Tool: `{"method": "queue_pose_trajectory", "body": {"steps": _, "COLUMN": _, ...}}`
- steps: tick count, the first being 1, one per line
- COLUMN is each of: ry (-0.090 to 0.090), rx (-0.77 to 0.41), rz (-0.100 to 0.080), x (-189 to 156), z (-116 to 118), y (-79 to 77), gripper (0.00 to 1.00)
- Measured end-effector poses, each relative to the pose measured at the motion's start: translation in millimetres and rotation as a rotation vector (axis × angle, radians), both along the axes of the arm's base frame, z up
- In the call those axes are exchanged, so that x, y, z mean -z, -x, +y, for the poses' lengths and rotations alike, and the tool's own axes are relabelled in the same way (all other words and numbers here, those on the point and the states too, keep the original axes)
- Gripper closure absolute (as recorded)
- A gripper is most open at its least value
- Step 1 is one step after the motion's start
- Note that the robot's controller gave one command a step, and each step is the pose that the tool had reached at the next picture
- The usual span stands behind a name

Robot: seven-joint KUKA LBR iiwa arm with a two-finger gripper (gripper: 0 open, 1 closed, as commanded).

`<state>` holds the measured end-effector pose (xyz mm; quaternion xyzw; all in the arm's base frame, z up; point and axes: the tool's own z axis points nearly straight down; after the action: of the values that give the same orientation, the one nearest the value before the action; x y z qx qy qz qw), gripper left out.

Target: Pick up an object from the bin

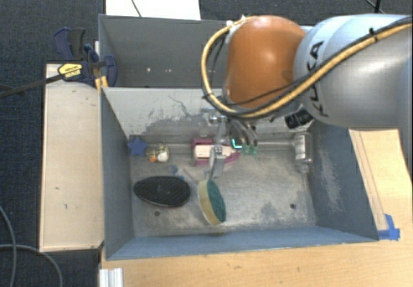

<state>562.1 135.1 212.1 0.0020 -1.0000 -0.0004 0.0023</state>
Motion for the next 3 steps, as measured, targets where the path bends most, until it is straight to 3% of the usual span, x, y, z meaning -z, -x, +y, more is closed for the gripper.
{"method": "queue_pose_trajectory", "body": {"steps": 1, "ry": 0.003, "rx": 0.15, "rz": 0.003, "x": 122, "z": 20, "y": 41.3, "gripper": 0.0}}
{"method": "queue_pose_trajectory", "body": {"steps": 2, "ry": -0.002, "rx": 0.284, "rz": -0.008, "x": 141, "z": 51, "y": 62.2, "gripper": 0.0}}
{"method": "queue_pose_trajectory", "body": {"steps": 3, "ry": -0.001, "rx": 0.29, "rz": -0.007, "x": 142, "z": 50, "y": 62.7, "gripper": 1.0}}
